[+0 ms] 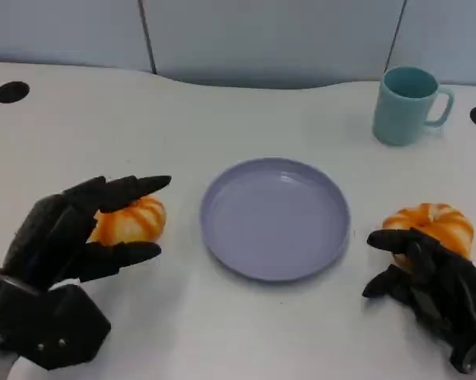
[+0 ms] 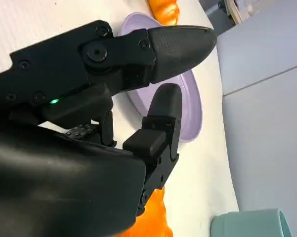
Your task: Grasp the bread from the table and place it into the plate.
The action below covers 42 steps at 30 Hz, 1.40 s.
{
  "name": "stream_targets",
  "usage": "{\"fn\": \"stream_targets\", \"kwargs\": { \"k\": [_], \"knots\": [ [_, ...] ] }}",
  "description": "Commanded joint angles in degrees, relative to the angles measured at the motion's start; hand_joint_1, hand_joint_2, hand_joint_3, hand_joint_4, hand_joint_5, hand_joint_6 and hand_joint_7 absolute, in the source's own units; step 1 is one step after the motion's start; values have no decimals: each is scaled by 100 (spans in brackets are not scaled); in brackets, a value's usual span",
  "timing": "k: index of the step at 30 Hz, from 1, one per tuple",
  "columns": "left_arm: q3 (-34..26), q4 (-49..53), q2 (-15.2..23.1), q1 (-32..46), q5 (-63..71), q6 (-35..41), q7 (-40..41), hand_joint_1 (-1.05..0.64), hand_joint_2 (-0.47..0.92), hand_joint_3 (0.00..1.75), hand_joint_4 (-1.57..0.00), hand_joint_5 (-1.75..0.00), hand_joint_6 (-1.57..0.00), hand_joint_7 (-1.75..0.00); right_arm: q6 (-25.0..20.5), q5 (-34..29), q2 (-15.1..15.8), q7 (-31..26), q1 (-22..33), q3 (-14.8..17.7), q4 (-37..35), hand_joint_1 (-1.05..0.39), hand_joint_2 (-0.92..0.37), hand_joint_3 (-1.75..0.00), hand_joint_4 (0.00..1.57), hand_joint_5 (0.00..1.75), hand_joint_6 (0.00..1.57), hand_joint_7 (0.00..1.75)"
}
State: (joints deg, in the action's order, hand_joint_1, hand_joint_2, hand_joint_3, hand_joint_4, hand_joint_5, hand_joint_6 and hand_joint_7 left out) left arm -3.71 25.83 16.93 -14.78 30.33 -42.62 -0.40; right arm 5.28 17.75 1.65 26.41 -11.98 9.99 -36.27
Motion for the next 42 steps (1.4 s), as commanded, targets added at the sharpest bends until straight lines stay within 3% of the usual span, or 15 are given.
{"fn": "stream_targets", "kwargs": {
  "k": [1, 3, 7, 14, 17, 24, 32, 42],
  "knots": [
    [377, -266, 436, -116, 922, 445, 616, -56, 92, 1, -20, -43, -43, 0, -186, -15, 13, -45, 155, -10, 8, -45, -92, -28, 63, 141, 61, 99],
    [645, -475, 686, -246, 1481, 996, 506, -65, 92, 5, -5, -30, -26, 0, -249, -41, 1, -113, 178, -27, 76, -46, -92, -27, 62, 140, 61, 99],
    [1025, -703, 877, -444, 1877, 1804, 256, -73, 92, 5, 0, -15, -16, -1, -292, -33, -7, -122, 218, -34, 152, -45, -92, -27, 63, 140, 61, 99],
    [1582, -505, 1034, -904, 1990, 2531, -74, -74, 92, 2, 0, -7, -18, -2, -262, -12, -12, -53, 304, -42, 234, -44, -92, -29, 63, 139, 61, 99],
    [1832, -148, 1055, -1237, 2019, 2789, -310, -74, 91, 1, 0, -6, -12, 0, -284, 24, -26, -25, 336, -36, 282, -44, -92, -29, 62, 139, 60, 98],
    [2294, 594, 1071, -1787, 1942, 2878, -395, -72, 91, 0, 0, -2, -12, -1, -275, -16, -35, -45, 386, -62, 360, -44, -92, -29, 61, 141, 60, 98],
    [3396, 3372, 272, -3041, 2393, 3303, 69, -73, 91, 1, -1, -2, -11, 0, -340, 46, -40, -4, 489, -37, 488, -44, -92, -29, 60, 141, 59, 98],
    [3980, 4923, -306, -3553, 2376, 3587, 592, -76, 88, 0, -1, -2, -12, -1, -539, 95, 12, 17, 659, -26, 755, -43, -92, -29, 60, 142, 59, 99]
  ]
}}
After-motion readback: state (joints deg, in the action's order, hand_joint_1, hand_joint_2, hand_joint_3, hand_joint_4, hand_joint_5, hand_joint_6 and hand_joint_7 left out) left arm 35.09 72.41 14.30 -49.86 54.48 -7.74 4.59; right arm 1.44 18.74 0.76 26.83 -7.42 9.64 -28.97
